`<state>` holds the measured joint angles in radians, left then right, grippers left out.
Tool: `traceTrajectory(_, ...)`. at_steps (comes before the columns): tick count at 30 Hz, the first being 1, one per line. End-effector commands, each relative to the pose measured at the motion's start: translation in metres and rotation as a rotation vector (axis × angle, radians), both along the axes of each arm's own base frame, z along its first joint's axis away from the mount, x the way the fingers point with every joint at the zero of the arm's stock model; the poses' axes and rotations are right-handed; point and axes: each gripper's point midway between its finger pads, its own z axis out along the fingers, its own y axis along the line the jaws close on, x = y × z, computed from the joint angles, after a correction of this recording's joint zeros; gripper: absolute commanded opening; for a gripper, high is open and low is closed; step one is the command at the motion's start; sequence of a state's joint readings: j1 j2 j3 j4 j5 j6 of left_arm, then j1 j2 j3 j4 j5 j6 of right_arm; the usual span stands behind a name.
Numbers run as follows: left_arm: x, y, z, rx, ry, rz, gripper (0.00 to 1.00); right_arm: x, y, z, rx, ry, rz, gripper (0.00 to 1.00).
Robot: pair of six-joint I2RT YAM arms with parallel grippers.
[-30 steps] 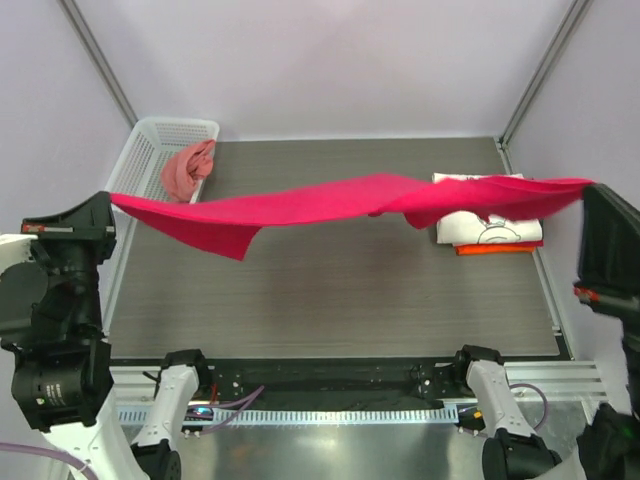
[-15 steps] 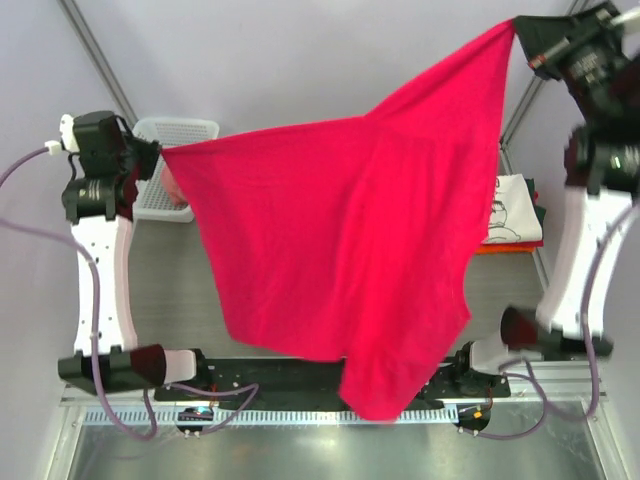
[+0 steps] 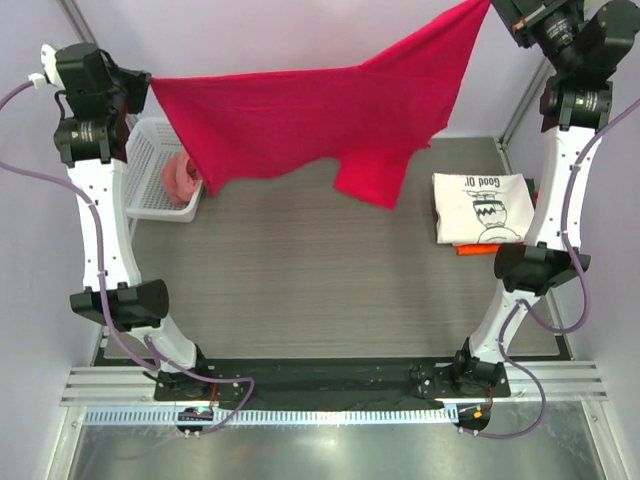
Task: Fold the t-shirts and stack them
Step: Flatten the tshirt out
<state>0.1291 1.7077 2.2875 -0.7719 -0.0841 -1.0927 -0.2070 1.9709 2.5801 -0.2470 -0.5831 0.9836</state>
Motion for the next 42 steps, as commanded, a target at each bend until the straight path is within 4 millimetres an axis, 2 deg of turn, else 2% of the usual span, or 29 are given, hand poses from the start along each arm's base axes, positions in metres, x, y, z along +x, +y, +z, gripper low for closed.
traceTrajectory(1,0.003,0.011,0.004,0.012,-0.035,0.017,0.00,-0.061,0.016,0.058,-0.068,-0.203,0.047,0.01)
traceTrajectory(2,0.008,0.013,-0.025,0.001,0.023,0.016,0.00,-0.063,0.017,0.055,-0.094,-0.207,0.046,0.01)
traceTrajectory(3,0.001,0.012,-0.025,0.003,0.013,0.014,0.00,-0.056,0.018,0.038,-0.102,-0.164,0.056,0.01)
traceTrajectory(4,0.002,0.012,-0.025,0.011,-0.004,0.015,0.00,-0.072,0.022,0.044,-0.122,-0.179,0.057,0.01)
traceTrajectory(6,-0.004,0.012,-0.059,0.011,0.055,0.019,0.00,-0.075,0.023,0.029,-0.146,-0.158,0.052,0.01)
traceTrajectory(7,-0.004,0.013,-0.066,0.012,0.051,0.017,0.00,-0.064,0.020,-0.004,-0.130,-0.080,0.058,0.01)
traceTrajectory(8,-0.006,0.011,-0.073,0.015,0.055,0.009,0.00,-0.085,0.025,0.004,-0.142,-0.122,0.059,0.01)
traceTrajectory(9,-0.007,0.007,-0.103,0.002,0.108,-0.011,0.00,-0.079,0.023,-0.024,-0.135,-0.075,0.056,0.01)
traceTrajectory(10,-0.014,0.005,-0.100,0.005,0.086,-0.019,0.00,-0.083,0.023,-0.031,-0.136,-0.063,0.052,0.01)
traceTrajectory(11,-0.018,0.002,-0.109,0.004,0.103,-0.032,0.00,-0.101,0.027,-0.029,-0.143,-0.075,0.052,0.01)
traceTrajectory(12,-0.022,-0.002,-0.120,0.001,0.122,-0.050,0.00,-0.107,0.028,-0.036,-0.146,-0.064,0.054,0.01)
traceTrajectory(13,-0.031,-0.005,-0.136,-0.002,0.142,-0.060,0.00,-0.120,0.031,-0.055,-0.148,-0.036,0.051,0.01)
traceTrajectory(14,-0.036,-0.011,-0.148,-0.010,0.159,-0.092,0.00,-0.110,0.028,-0.079,-0.138,0.019,0.049,0.01)
traceTrajectory(15,-0.043,-0.012,-0.155,-0.008,0.168,-0.095,0.00,-0.132,0.032,-0.077,-0.146,-0.002,0.040,0.01)
traceTrajectory(16,-0.050,-0.013,-0.186,-0.007,0.219,-0.098,0.00,-0.132,0.031,-0.112,-0.128,0.070,0.036,0.01)
traceTrajectory(18,-0.066,-0.014,-0.190,0.003,0.213,-0.094,0.00,-0.145,0.033,-0.134,-0.120,0.103,0.032,0.01)
traceTrajectory(19,-0.075,-0.016,-0.214,0.011,0.260,-0.107,0.00,-0.161,0.037,-0.151,-0.119,0.123,0.035,0.01)
traceTrajectory(20,-0.085,-0.018,-0.213,0.020,0.251,-0.109,0.00,-0.168,0.038,-0.162,-0.122,0.143,0.035,0.01)
traceTrajectory(22,-0.099,-0.020,-0.231,0.036,0.282,-0.117,0.00,-0.190,0.043,-0.191,-0.127,0.196,0.042,0.01)
traceTrajectory(23,-0.111,-0.021,-0.260,0.033,0.340,-0.119,0.00,-0.198,0.044,-0.201,-0.149,0.206,0.039,0.01)
traceTrajectory(25,-0.128,-0.023,-0.270,0.038,0.341,-0.121,0.00,-0.220,0.047,-0.222,-0.169,0.230,0.028,0.01)
traceTrajectory(28,-0.160,-0.033,-0.313,0.008,0.403,-0.147,0.00,-0.243,0.049,-0.266,-0.193,0.324,0.019,0.01)
traceTrajectory(30,-0.183,-0.040,-0.332,-0.015,0.428,-0.159,0.00,-0.265,0.051,-0.287,-0.216,0.359,0.007,0.01)
traceTrajectory(32,-0.199,-0.038,-0.343,-0.018,0.452,-0.134,0.00,-0.287,0.055,-0.297,-0.233,0.373,0.002,0.01)
traceTrajectory(33,-0.214,-0.035,-0.359,-0.018,0.511,-0.103,0.00,-0.293,0.054,-0.305,-0.258,0.379,-0.004,0.01)
traceTrajectory(36,-0.236,-0.026,-0.364,-0.010,0.511,-0.024,0.00,-0.311,0.050,-0.323,-0.287,0.428,-0.046,0.01)
traceTrajectory(37,-0.245,-0.024,-0.373,-0.016,0.540,-0.006,0.00,-0.312,0.048,-0.328,-0.301,0.435,-0.057,0.01)
traceTrajectory(38,-0.248,-0.024,-0.371,-0.020,0.520,0.002,0.00,-0.314,0.047,-0.334,-0.301,0.454,-0.063,0.01)
traceTrajectory(42,-0.252,-0.025,-0.382,-0.055,0.523,0.027,0.00,-0.303,0.036,-0.355,-0.301,0.519,-0.109,0.01)
